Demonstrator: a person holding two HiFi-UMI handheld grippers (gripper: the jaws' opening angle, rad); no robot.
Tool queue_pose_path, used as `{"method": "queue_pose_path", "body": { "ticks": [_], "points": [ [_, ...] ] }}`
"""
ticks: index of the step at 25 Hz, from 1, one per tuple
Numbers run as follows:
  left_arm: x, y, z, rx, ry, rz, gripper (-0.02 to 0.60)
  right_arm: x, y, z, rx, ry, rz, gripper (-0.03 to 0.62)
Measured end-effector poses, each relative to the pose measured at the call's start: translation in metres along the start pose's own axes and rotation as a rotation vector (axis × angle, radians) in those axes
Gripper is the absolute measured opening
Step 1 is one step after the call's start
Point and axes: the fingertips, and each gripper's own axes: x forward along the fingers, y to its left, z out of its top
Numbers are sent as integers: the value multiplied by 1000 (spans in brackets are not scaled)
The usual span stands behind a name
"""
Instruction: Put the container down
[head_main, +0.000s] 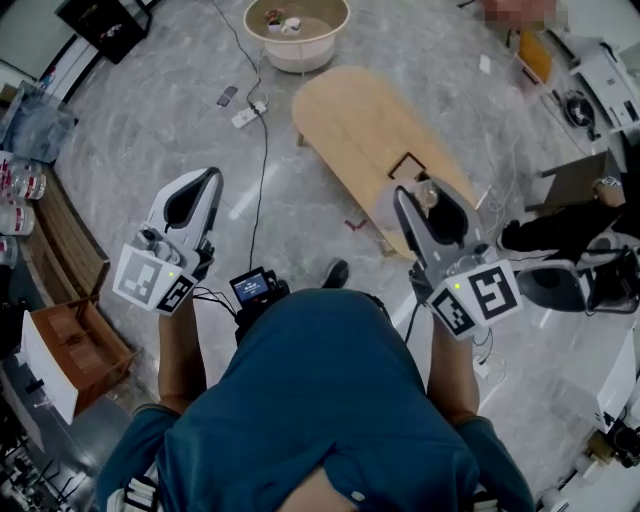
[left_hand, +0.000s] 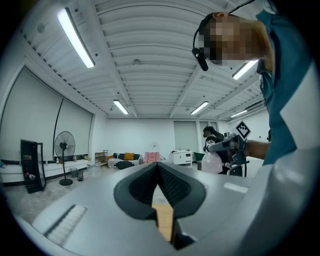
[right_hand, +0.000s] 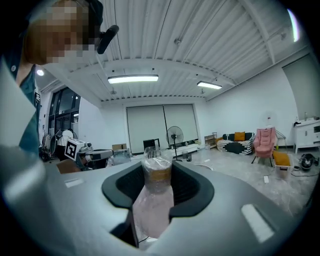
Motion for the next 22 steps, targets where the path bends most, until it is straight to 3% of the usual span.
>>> {"method": "queue_pose_path", "body": {
  "ticks": [7, 12, 22],
  "points": [
    [26, -10, 3, 9, 15, 56, -3, 7, -37, 3, 7, -2, 60, 153],
    [42, -9, 3, 14, 30, 47, -3, 11, -51, -3, 32, 2, 55, 153],
    [101, 14, -1, 16, 23, -103, -3, 26, -70, -6, 54, 4, -61, 153]
  ]
}}
